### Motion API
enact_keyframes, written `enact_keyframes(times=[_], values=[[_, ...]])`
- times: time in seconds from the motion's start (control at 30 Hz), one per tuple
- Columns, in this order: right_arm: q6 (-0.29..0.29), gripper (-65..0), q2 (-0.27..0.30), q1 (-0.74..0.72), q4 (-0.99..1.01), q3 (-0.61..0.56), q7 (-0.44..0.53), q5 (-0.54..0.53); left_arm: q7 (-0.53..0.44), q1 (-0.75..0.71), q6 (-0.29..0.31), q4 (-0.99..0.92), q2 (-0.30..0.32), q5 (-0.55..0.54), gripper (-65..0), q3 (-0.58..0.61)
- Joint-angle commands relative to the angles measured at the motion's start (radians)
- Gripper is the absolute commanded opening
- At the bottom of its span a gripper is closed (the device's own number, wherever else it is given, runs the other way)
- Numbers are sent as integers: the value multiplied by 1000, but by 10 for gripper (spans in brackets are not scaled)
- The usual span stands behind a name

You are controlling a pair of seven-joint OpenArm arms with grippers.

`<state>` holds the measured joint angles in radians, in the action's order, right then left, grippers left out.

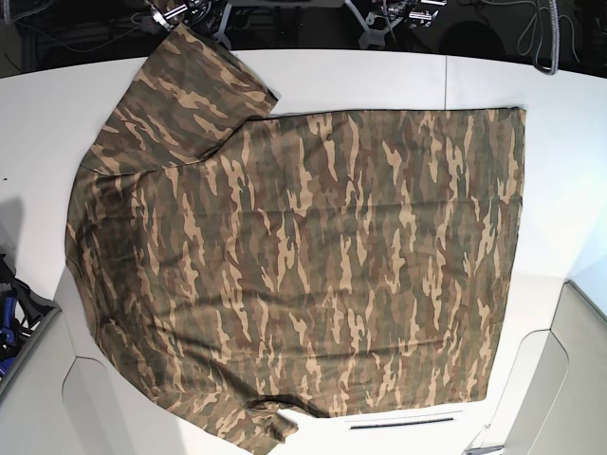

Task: Fold the T-shirt properly
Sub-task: 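Move both grippers toward the shoulder corners of the camouflage T-shirt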

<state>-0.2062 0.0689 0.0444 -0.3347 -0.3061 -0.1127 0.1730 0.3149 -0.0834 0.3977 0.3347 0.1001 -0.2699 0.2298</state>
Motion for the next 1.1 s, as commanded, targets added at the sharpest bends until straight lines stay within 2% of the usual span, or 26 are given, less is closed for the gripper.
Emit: enact_keyframes(times=[0.0,0.3,0.47,0.53,0.87,1.07], values=[[-7,-650,3,0,-6,-1,3,-2,5,-2,11,6,6,-3,-607,2],[-7,-650,3,1,-7,-1,3,-2,8,-13,14,7,26,-3,-607,2],[-7,-650,3,1,-7,-1,3,-2,7,-31,121,32,35,-3,-607,2],[-7,-650,3,1,-7,-1,3,-2,7,-40,145,50,36,-3,-607,0],[-7,-650,9,41,-35,-1,3,-2,6,-82,146,114,36,-3,-607,0],[-7,-650,53,131,-167,-1,3,-33,3,-133,146,183,36,-3,-607,0]])
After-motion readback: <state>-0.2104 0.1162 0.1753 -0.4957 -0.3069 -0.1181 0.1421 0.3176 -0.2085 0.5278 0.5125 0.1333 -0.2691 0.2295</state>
